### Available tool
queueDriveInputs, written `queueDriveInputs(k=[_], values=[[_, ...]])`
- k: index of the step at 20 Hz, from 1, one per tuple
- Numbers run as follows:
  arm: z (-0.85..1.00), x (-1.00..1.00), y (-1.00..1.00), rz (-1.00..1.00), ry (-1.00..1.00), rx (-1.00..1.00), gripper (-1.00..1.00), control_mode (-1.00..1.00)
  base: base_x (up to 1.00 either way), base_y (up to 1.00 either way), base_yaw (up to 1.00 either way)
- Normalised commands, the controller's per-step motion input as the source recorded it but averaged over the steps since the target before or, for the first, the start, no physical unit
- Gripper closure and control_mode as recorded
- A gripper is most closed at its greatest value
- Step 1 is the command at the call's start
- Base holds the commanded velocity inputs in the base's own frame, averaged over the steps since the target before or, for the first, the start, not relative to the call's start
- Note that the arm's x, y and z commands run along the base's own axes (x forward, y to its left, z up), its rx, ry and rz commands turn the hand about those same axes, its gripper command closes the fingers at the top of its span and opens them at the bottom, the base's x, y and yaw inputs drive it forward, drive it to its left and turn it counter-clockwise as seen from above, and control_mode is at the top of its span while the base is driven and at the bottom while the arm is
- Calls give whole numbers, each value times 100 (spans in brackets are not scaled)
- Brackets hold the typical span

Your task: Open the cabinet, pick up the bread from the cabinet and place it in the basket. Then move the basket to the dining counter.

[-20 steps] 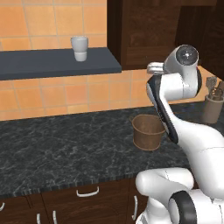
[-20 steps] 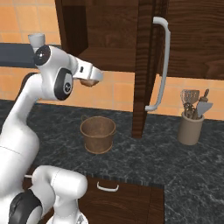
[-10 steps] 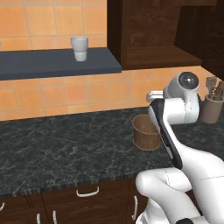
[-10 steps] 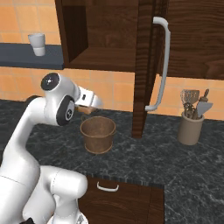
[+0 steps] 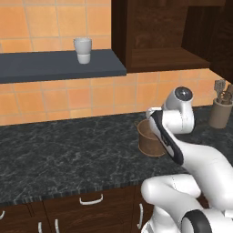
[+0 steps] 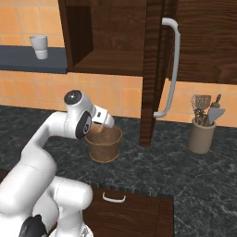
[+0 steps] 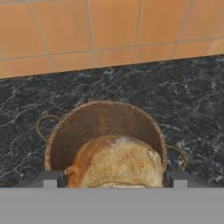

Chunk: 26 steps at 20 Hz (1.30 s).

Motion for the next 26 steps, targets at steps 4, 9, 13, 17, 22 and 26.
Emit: queueDriveInputs(k=[4,9,13,17,22,26], values=[[-67,35,0,0,13,0,100,-100,0,0,0],[-53,45,0,0,8,0,100,-100,0,0,0],[-52,32,-1,0,2,0,100,-100,0,0,0],[-49,23,-2,0,0,0,100,-100,0,0,0],[-36,13,-1,0,0,0,100,-100,0,0,0],[-14,1,0,0,0,0,-100,-100,0,0,0]])
